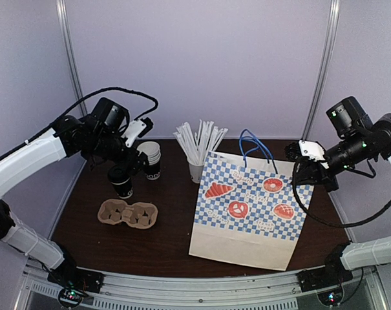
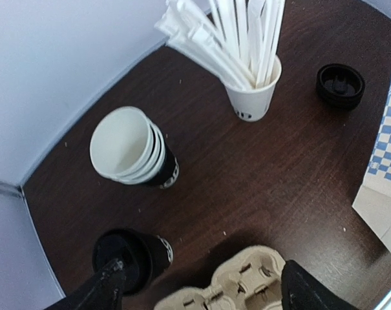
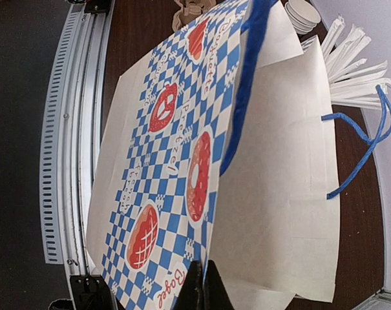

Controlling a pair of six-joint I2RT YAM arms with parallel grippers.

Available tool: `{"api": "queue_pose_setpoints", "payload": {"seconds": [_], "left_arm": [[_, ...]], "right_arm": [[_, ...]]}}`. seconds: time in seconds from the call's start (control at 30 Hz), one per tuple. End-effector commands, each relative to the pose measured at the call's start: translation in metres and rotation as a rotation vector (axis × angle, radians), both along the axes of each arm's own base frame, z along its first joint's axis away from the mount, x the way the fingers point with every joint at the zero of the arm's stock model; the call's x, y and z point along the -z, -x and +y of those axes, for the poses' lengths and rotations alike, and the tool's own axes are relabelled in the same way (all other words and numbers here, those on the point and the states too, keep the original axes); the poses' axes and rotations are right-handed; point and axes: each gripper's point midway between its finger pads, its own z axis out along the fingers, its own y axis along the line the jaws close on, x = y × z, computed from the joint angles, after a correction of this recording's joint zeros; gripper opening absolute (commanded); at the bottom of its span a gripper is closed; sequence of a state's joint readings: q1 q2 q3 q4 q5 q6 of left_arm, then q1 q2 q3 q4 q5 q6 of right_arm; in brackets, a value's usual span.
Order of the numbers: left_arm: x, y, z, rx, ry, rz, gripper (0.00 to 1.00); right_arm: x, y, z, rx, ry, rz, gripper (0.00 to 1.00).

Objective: Pack the takeout coffee

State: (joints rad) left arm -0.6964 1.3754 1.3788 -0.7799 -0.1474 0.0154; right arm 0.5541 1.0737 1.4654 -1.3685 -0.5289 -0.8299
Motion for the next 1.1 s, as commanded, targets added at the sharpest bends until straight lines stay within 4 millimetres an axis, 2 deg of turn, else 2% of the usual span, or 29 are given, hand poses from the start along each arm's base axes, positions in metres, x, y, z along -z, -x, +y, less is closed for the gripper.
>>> {"api": "queue_pose_setpoints", "payload": {"seconds": [0.0, 0.13, 0.3, 0.5, 0.67, 0.93, 1.07], "left_arm": [[0.022, 0.020, 0.029, -0.136, -0.064, 0.167, 0.80], [0.044, 0.049, 0.041, -0.140, -0.101, 0.305, 0.76], [0.065, 0.068, 0.064, -0.216, -0.170, 0.432, 0.74], [0.100, 0.080, 0.073, -0.324, -0.166, 0.589, 0.71], [0.122, 0.087, 0.076, -0.349, -0.192, 0.674, 0.70], [0.156, 0.096, 0.062, -0.349, -0.148, 0.786, 0.70], [0.172, 0.094, 0.061, -0.352, -0.141, 0.781, 0.73]], "right_arm": [[0.006, -0.005, 0.000, 0.014, 0.022, -0.021, 0.00], [0.011, 0.012, 0.007, -0.061, 0.011, 0.050, 0.08], [-0.001, 0.032, 0.014, -0.137, -0.044, 0.127, 0.40], [-0.022, 0.042, 0.019, -0.163, -0.108, 0.142, 0.55], [-0.042, 0.051, 0.020, -0.179, -0.169, 0.156, 0.59], [-0.072, 0.048, 0.012, -0.128, -0.234, 0.100, 0.61], [-0.076, 0.044, 0.009, -0.094, -0.248, 0.091, 0.61]]}}
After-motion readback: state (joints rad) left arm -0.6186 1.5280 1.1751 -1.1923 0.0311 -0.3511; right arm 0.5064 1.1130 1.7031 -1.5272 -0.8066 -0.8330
